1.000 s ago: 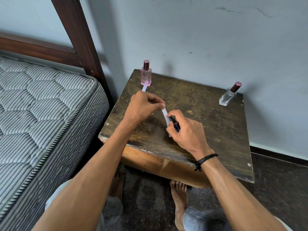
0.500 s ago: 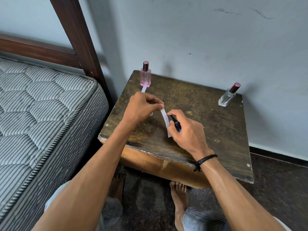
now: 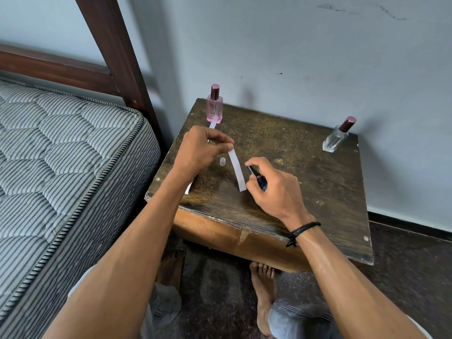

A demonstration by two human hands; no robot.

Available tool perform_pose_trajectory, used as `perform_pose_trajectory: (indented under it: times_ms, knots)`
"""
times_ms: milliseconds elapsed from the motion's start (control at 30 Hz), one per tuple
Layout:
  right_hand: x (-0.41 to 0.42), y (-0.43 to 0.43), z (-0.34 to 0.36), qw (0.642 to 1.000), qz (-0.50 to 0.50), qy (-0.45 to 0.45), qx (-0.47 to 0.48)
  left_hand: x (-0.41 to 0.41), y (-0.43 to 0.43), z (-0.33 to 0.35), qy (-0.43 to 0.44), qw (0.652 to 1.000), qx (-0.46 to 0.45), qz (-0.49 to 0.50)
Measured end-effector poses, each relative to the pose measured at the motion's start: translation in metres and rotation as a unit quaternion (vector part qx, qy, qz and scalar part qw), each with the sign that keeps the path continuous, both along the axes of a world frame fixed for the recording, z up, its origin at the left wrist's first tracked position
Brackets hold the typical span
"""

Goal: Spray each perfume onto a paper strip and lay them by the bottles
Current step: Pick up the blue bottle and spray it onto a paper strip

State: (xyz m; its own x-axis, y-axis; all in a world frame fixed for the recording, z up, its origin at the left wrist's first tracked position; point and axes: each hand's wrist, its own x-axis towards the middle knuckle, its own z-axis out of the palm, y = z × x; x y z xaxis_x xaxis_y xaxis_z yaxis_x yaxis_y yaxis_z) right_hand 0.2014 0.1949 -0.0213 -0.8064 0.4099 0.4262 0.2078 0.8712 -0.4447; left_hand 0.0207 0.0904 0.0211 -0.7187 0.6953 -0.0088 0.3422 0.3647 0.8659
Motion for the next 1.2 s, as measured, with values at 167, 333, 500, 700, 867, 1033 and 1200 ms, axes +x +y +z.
perform_pose_trajectory:
  times_ms: [167, 333, 500, 700, 867, 1033, 1200]
  knots:
    - [0.000, 0.000, 0.002, 1.000, 0.011, -0.007, -0.004, -0.001, 0.001, 0.000, 0.003, 1.000, 0.005, 0.004]
    - [0.000, -0.001, 0.002, 1.000, 0.004, -0.011, -0.005, 0.001, 0.002, -0.004, 0.009, 1.000, -0.001, 0.004]
    - [-0.001, -0.001, 0.002, 1.000, 0.003, -0.008, -0.007, 0.001, 0.002, -0.004, 0.013, 1.000, -0.001, 0.003]
    - [0.000, 0.000, -0.001, 1.000, 0.001, -0.008, -0.013, 0.003, 0.003, -0.003, 0.025, 1.000, 0.001, -0.005]
    - [-0.002, 0.003, -0.002, 0.998, -0.032, 0.026, -0.043, 0.007, 0.005, -0.002, 0.057, 0.998, -0.024, -0.016]
    - [-0.001, 0.005, -0.003, 0.993, -0.067, 0.042, -0.087, 0.017, 0.010, -0.006, 0.097, 0.994, -0.045, -0.033]
    - [-0.003, 0.006, 0.000, 0.983, -0.074, 0.057, -0.157, 0.019, 0.011, -0.010, 0.114, 0.992, -0.043, -0.038]
